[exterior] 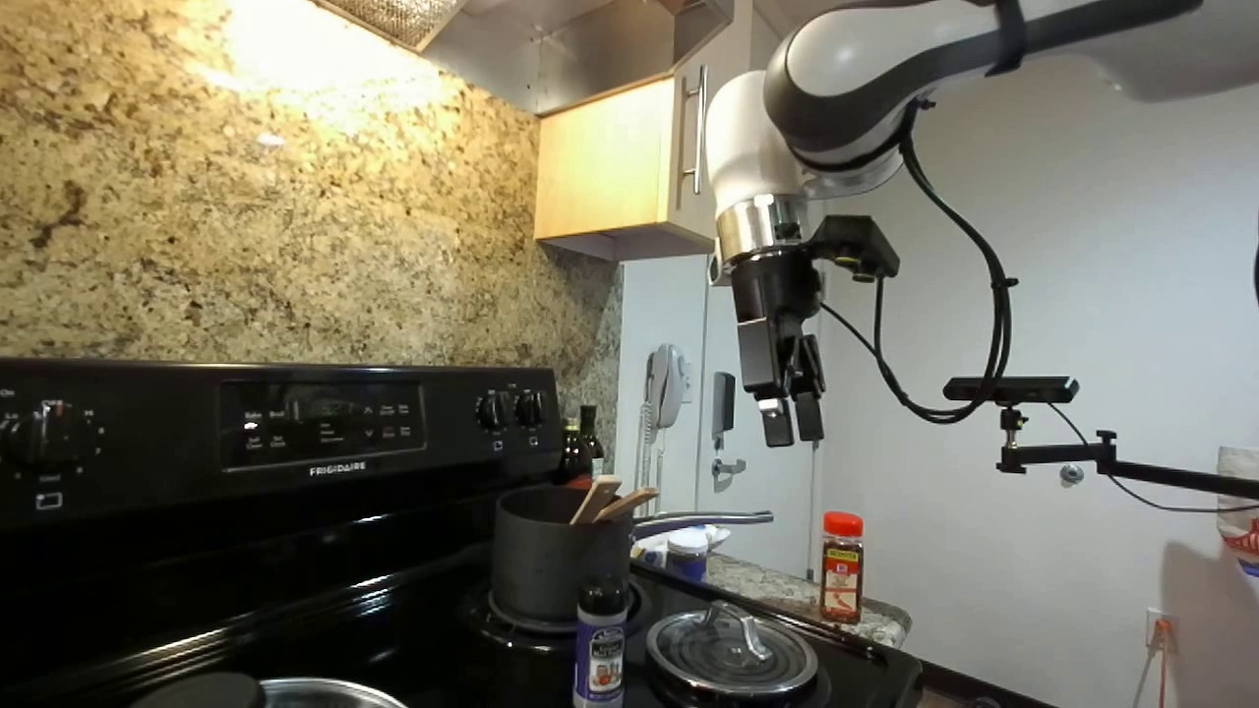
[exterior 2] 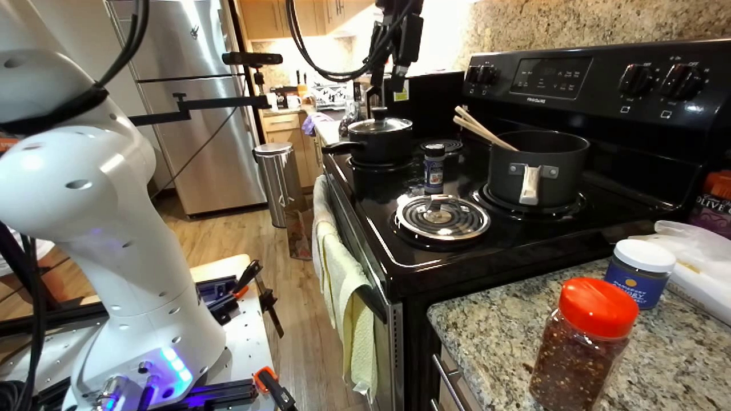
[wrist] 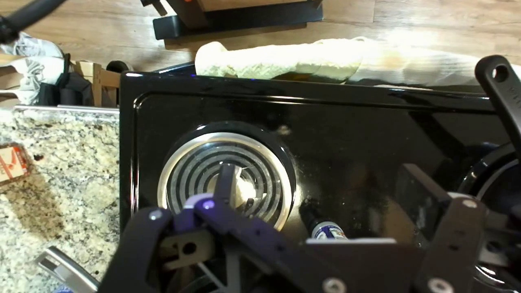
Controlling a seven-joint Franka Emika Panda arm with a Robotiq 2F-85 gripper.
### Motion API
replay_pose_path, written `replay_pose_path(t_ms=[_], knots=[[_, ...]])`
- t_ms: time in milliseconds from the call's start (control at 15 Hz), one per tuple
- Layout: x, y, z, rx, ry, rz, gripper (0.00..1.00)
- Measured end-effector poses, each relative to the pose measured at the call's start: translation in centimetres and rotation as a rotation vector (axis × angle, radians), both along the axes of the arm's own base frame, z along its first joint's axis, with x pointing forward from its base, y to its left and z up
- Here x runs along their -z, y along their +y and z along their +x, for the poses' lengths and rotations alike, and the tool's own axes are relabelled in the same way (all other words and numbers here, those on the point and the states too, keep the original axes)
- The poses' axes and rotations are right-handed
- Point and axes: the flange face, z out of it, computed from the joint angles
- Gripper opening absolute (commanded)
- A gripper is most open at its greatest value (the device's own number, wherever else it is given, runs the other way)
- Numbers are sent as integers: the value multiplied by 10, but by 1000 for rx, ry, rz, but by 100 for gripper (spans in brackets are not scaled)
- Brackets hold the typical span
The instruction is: Take the wooden spoon from the stove and put it in the pot
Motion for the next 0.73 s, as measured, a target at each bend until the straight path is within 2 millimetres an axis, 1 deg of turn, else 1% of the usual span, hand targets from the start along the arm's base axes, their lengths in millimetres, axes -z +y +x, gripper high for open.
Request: replay_pose_path(t_ms=[200, 333, 533, 733], knots=[[8, 14, 8, -34, -62, -26, 100], [13, 18, 12, -43, -101, -27, 100], [19, 20, 18, -63, -156, -23, 100], [24, 19, 21, -67, -175, -22, 100]])
